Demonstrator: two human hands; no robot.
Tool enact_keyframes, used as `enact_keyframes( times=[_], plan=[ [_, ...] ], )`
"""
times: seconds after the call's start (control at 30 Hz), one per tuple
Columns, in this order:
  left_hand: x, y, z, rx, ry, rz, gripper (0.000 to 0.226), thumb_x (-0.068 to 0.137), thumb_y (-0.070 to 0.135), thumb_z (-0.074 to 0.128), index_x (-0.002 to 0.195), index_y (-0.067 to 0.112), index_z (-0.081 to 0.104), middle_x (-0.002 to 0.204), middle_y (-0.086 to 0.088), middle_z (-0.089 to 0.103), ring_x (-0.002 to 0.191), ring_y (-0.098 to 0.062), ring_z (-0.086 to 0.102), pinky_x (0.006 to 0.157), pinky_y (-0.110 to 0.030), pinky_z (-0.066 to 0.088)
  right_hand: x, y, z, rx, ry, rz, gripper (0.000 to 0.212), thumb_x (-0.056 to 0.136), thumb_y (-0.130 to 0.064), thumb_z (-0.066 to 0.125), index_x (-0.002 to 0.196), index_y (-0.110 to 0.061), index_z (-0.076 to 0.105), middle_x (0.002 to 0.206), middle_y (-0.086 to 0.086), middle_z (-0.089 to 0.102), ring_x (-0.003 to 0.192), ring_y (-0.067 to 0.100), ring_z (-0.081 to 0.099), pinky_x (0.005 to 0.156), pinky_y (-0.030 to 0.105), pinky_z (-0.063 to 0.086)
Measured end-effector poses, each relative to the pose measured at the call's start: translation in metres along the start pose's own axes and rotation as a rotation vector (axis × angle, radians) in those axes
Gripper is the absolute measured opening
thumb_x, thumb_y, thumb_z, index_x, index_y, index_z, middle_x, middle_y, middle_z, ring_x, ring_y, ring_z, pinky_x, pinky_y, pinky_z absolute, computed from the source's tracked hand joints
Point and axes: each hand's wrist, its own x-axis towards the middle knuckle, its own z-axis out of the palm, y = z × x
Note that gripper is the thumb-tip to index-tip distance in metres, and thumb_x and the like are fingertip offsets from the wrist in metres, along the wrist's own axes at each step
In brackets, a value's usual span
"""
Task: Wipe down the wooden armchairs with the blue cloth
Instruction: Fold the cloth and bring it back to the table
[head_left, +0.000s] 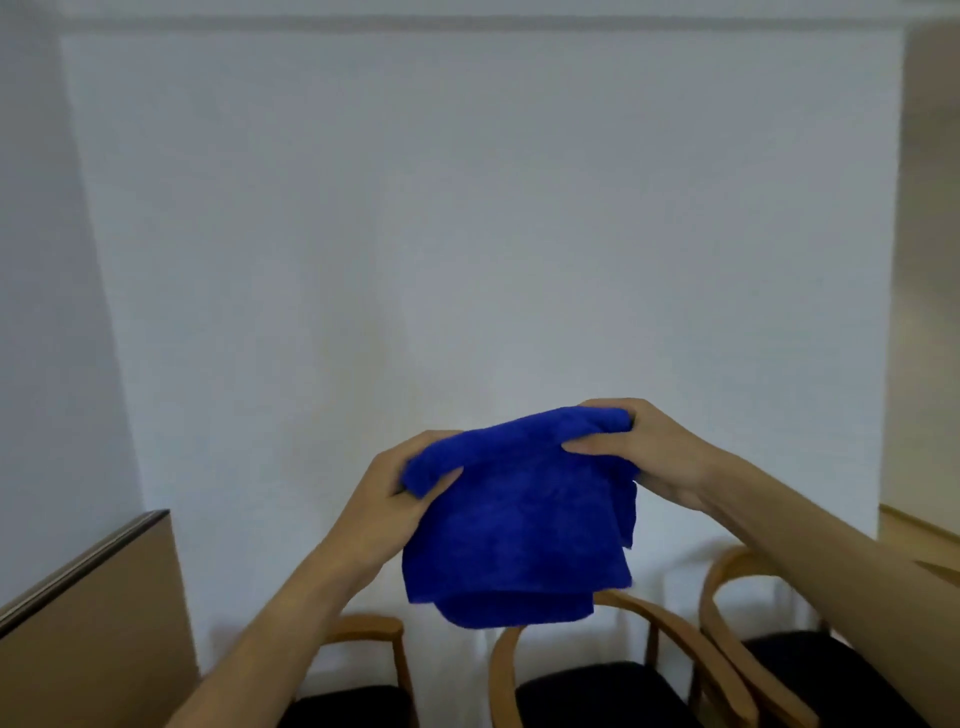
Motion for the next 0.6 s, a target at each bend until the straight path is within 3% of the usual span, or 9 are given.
enact_keyframes(
  times=[0.1,0.23,0.4,0.6],
  plan=[
    [0.027,0.004,0.05,-0.07,-0.007,0.005,0.019,0.099,0.029,0.052,0.112,0.034,0.065,0.111,0.008,0.069,0.1,-0.01,0.066,0.075,-0.02,0.054,-0.026,0.019,-0.038,0.059,0.06,0.055,0.029,0.088,-0.039,0.07,0.113,-0.026,0.065,0.117,0.0,0.069,0.106,0.02,0.067,0.079,0.029,0.054],
    [0.058,0.006,0.118,-0.168,0.008,-0.047,0.015,0.096,0.031,0.057,0.105,0.033,0.068,0.105,0.006,0.071,0.094,-0.011,0.068,0.07,-0.02,0.054,-0.062,0.04,-0.097,0.057,0.092,0.164,0.04,0.081,-0.054,0.072,0.117,-0.036,0.066,0.123,-0.005,0.068,0.113,0.017,0.065,0.091,0.037,0.052],
    [0.09,0.0,0.207,-0.317,-0.052,-0.26,0.018,0.089,0.047,0.061,0.1,0.037,0.069,0.101,0.009,0.073,0.092,-0.011,0.07,0.074,-0.03,0.057,-0.115,0.052,-0.167,-0.016,0.234,0.218,0.032,0.08,-0.049,0.076,0.106,-0.032,0.072,0.115,-0.002,0.071,0.106,0.02,0.069,0.09,0.036,0.053],
    [0.128,-0.002,0.298,-0.338,-0.222,-0.225,0.02,0.091,0.034,0.063,0.109,0.025,0.068,0.105,0.006,0.072,0.099,-0.014,0.068,0.089,-0.039,0.055,-0.169,0.062,-0.239,-0.242,0.432,0.267,0.025,0.086,-0.041,0.071,0.107,-0.028,0.07,0.103,-0.006,0.074,0.092,0.013,0.071,0.082,0.031,0.055]
  ],
)
